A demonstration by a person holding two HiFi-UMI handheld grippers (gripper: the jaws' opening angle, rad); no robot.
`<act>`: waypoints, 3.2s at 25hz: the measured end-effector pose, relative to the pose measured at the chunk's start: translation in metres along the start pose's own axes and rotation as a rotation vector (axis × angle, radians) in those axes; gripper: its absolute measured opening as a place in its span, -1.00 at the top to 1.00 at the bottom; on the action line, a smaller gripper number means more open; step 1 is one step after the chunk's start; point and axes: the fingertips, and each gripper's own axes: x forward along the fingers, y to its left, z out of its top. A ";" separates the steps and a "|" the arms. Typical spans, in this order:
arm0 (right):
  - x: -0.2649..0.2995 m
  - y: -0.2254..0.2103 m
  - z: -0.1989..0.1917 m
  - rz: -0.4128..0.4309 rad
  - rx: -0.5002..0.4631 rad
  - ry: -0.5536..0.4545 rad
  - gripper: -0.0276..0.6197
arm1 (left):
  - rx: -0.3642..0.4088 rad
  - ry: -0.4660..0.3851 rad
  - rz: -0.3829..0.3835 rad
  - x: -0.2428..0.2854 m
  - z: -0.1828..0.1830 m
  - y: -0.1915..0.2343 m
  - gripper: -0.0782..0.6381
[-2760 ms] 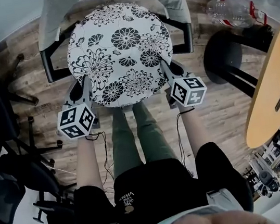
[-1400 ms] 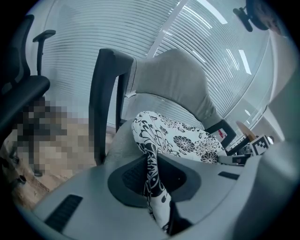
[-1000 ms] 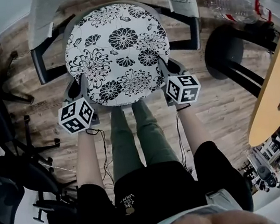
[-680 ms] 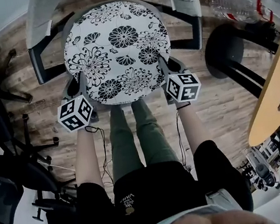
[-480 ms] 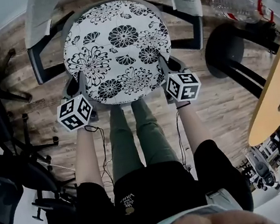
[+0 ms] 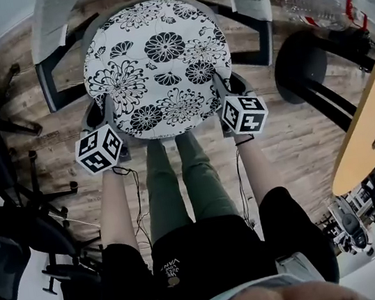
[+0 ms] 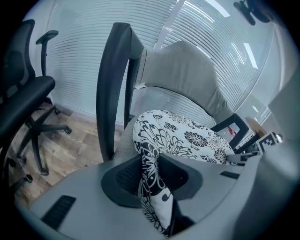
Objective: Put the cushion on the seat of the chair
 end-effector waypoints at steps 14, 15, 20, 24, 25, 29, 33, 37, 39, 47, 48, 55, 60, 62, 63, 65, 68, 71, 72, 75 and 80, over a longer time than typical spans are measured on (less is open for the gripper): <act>-0.013 -0.016 0.007 -0.048 0.022 -0.033 0.47 | 0.010 -0.048 0.074 -0.018 0.008 0.013 0.37; -0.014 -0.014 0.007 -0.041 0.024 -0.033 0.47 | 0.003 -0.055 0.077 -0.021 0.010 0.014 0.37; -0.020 -0.003 0.005 -0.025 0.031 -0.036 0.47 | -0.003 -0.068 0.067 -0.034 0.015 0.010 0.38; -0.025 0.004 0.007 -0.008 0.029 -0.039 0.47 | 0.009 -0.074 0.032 -0.036 0.021 -0.002 0.47; -0.026 0.005 0.008 -0.004 0.029 -0.042 0.47 | 0.014 -0.077 0.026 -0.036 0.023 -0.004 0.52; -0.032 0.008 0.013 -0.001 0.029 -0.060 0.52 | 0.029 -0.083 -0.003 -0.038 0.027 -0.015 0.62; -0.039 0.010 0.019 -0.001 0.014 -0.081 0.68 | 0.037 -0.085 -0.015 -0.043 0.029 -0.019 0.66; -0.047 0.016 0.028 0.017 -0.010 -0.118 0.83 | 0.042 -0.090 -0.017 -0.048 0.033 -0.022 0.71; -0.050 0.018 0.031 0.023 -0.013 -0.127 0.85 | 0.035 -0.096 -0.021 -0.050 0.036 -0.023 0.72; -0.062 0.025 0.040 0.037 -0.019 -0.138 0.86 | 0.031 -0.094 -0.048 -0.061 0.043 -0.038 0.74; -0.064 0.026 0.041 0.039 -0.019 -0.139 0.86 | 0.033 -0.093 -0.053 -0.062 0.044 -0.040 0.74; -0.075 0.034 0.049 0.053 -0.022 -0.146 0.86 | 0.039 -0.098 -0.069 -0.070 0.055 -0.052 0.74; -0.086 0.037 0.057 0.060 -0.025 -0.156 0.86 | 0.043 -0.103 -0.076 -0.079 0.061 -0.058 0.74; -0.091 0.041 0.060 0.066 -0.032 -0.161 0.86 | 0.043 -0.107 -0.080 -0.083 0.064 -0.062 0.74; -0.094 0.043 0.061 0.070 -0.036 -0.162 0.86 | 0.044 -0.108 -0.082 -0.086 0.065 -0.063 0.74; -0.100 0.046 0.064 0.076 -0.038 -0.167 0.86 | 0.045 -0.110 -0.085 -0.091 0.068 -0.067 0.74; -0.109 0.050 0.070 0.084 -0.038 -0.178 0.86 | 0.049 -0.117 -0.093 -0.099 0.074 -0.074 0.74; -0.117 0.054 0.076 0.091 -0.041 -0.186 0.86 | 0.054 -0.127 -0.101 -0.108 0.081 -0.081 0.74; -0.120 0.055 0.078 0.094 -0.043 -0.188 0.86 | 0.055 -0.133 -0.103 -0.111 0.084 -0.083 0.74; -0.130 0.059 0.084 0.099 -0.044 -0.198 0.86 | 0.055 -0.150 -0.105 -0.122 0.091 -0.088 0.74; -0.148 0.065 0.097 0.109 -0.054 -0.223 0.86 | 0.054 -0.175 -0.115 -0.138 0.104 -0.099 0.74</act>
